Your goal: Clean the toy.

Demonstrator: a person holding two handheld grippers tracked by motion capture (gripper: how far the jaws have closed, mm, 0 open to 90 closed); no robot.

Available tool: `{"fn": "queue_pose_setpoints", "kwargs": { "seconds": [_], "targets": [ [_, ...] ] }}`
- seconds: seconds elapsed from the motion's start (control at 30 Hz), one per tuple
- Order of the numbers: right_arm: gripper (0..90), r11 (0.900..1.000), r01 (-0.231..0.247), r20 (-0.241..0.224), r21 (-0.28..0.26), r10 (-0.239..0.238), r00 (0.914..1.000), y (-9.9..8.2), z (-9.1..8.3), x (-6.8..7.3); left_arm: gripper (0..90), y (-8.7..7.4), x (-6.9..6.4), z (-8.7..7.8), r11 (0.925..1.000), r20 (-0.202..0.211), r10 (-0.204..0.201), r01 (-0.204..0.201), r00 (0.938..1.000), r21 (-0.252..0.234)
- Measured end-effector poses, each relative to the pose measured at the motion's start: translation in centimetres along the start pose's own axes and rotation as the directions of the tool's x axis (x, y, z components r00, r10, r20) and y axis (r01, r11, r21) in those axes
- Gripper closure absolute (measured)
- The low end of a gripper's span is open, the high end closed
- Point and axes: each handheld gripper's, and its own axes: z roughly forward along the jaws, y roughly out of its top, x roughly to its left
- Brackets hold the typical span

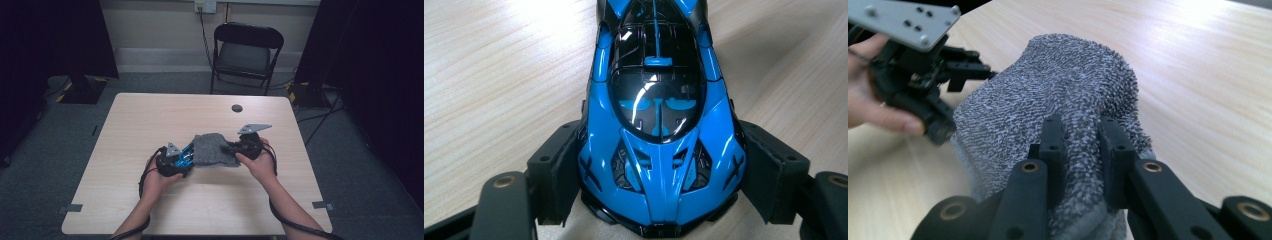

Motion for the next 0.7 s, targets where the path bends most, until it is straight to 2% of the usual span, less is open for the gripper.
{"fn": "queue_pose_setpoints", "kwargs": {
  "seconds": [0.1, 0.17, 0.3, 0.43, 0.57, 0.7],
  "targets": [
    [75.7, 1.0, -0.002, -0.004, 0.005, 0.002, 1.0, 0.6, 1.3, 0.3, 26.0, 0.0, 0.0, 0.0, 1.0, 0.0, 0.0, 0.0, 1.0, 0.0],
    [75.7, 0.9997, 0.015, 0.008, 0.017, -0.015, 0.9999, 1.0, 2.2, 0.7, 26.0, 0.0, 0.0, 0.0, 1.0, 0.0, -0.001, 0.001, 1.0, 0.0],
    [75.6, 0.9997, 0.01, 0.013, 0.022, -0.01, 0.9999, 1.2, 3.6, 1.3, 26.0, 0.0, 0.0, 0.0, 1.0, -0.002, 0.003, -0.003, 1.0, 0.001],
    [75.6, 0.9991, 0.015, 0.037, 0.039, -0.016, 0.9992, 1.3, 5.0, 1.5, 25.9, 0.0, 0.0, 0.0, 1.0, 0.0, 0.001, -0.001, 1.0, 0.0],
    [75.6, 0.9989, -0.007, 0.027, 0.046, 0.005, 0.9996, 1.3, 6.1, 1.7, 26.0, 0.0, 0.0, 0.0, 1.0, -0.002, 0.003, -0.003, 1.0, 0.0],
    [75.5, 0.9965, 0.021, 0.035, 0.082, -0.024, 0.9991, 1.2, 7.3, 2.4, 26.0, 0.0, 0.1, 0.0, 1.0, -0.004, 0.008, -0.008, 1.0, 0.002]
  ]
}}
